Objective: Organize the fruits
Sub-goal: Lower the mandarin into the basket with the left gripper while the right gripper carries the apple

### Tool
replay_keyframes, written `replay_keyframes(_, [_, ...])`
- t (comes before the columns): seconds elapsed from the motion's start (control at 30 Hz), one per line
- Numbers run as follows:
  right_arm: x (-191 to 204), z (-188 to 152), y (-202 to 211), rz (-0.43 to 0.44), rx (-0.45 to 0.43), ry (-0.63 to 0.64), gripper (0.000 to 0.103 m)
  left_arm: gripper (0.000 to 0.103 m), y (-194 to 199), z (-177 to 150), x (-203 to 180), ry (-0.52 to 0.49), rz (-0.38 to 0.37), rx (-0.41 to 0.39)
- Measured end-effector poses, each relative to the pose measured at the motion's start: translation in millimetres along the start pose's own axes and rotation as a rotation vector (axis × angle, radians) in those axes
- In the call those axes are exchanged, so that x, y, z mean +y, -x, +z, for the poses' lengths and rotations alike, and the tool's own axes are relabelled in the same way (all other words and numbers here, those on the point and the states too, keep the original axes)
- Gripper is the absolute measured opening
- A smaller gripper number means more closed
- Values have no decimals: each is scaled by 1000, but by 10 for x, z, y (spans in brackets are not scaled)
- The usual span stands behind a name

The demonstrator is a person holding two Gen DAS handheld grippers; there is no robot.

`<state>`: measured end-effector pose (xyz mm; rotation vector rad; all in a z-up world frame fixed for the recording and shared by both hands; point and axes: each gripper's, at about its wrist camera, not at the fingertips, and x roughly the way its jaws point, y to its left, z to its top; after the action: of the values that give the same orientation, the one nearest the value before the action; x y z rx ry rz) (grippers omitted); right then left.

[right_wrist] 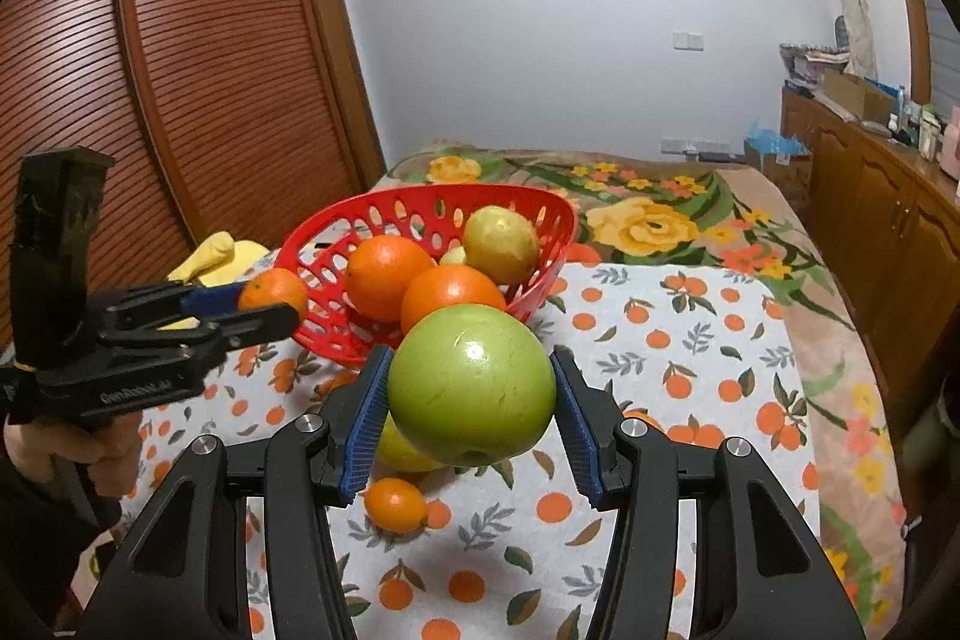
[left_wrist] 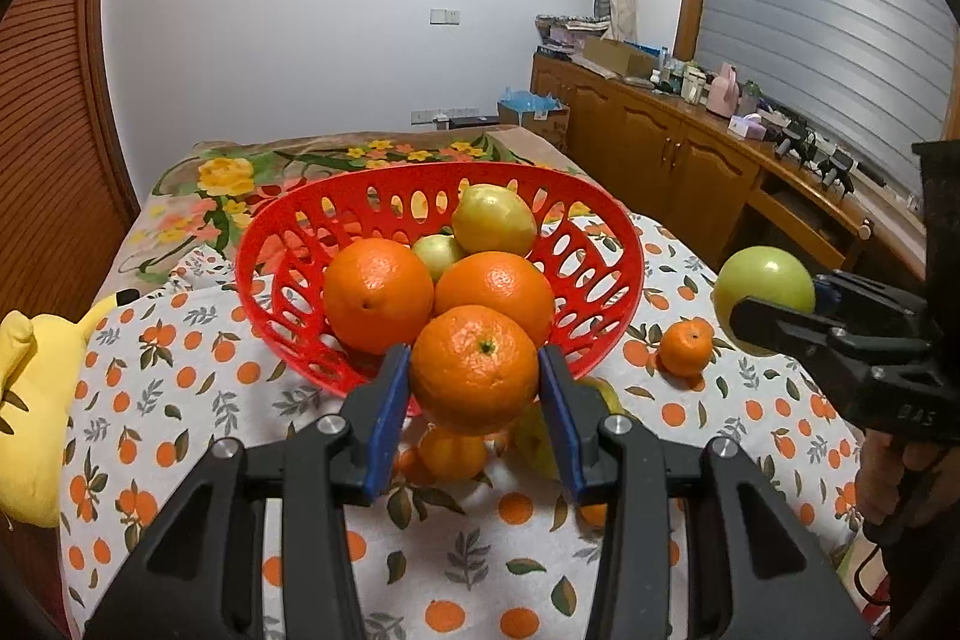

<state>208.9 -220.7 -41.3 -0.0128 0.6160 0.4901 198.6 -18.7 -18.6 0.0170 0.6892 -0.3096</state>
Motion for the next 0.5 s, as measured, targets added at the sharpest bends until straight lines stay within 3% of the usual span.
replay_keyframes(0.5, [-5, 31, -29, 0, 0, -1, 53, 42, -211, 104, -27, -15, 24, 31])
